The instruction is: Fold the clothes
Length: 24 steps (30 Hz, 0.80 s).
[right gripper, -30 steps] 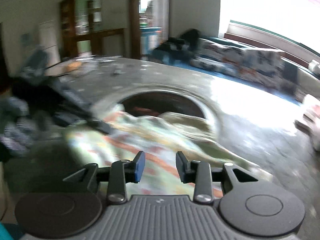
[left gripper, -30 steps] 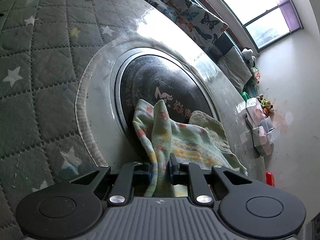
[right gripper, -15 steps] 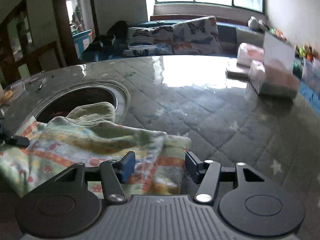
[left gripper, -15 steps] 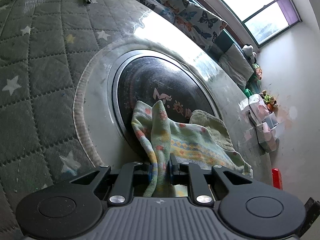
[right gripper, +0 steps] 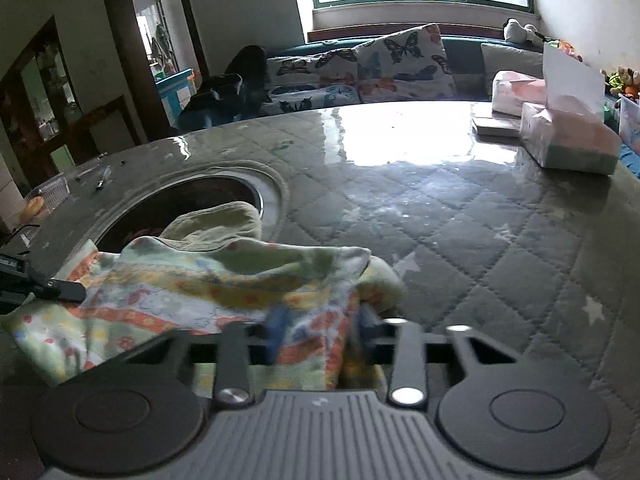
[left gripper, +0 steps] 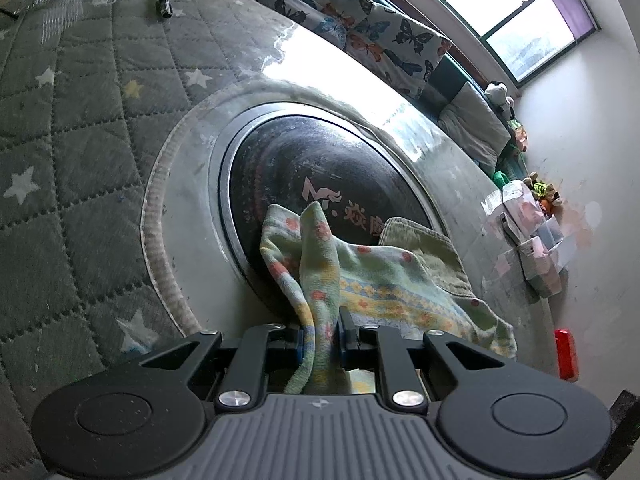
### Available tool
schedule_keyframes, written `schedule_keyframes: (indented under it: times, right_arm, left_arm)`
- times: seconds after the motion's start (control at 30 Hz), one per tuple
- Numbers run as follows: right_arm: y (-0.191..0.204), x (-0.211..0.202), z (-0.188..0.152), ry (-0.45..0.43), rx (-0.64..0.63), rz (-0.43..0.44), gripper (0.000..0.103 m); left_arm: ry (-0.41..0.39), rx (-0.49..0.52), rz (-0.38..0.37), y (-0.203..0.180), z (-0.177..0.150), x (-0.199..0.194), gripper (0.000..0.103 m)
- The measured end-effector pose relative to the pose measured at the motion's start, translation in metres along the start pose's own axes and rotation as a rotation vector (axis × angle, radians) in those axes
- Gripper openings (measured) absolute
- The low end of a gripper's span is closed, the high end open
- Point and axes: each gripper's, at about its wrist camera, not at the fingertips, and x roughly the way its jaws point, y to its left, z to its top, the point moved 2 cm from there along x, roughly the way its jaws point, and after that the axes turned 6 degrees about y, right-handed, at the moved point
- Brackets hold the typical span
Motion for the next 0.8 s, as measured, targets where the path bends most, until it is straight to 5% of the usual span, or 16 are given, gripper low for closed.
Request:
schedule_keyframes:
  times: [0.4, 0.8]
  right_arm:
    - [0.001, -0.043, 0.007, -0.120, -0.005, 0.011, 0.008]
    - [-0.050, -0.089, 0.026, -0.226, 0.038, -0.128, 0.008]
  left_arm:
    - [-0.034, 0.156, -0.018, -0.045, 0.008, -0.012, 0.011]
    - [0.011, 0.308, -0.077, -0.138, 0.009, 0.026, 0.010]
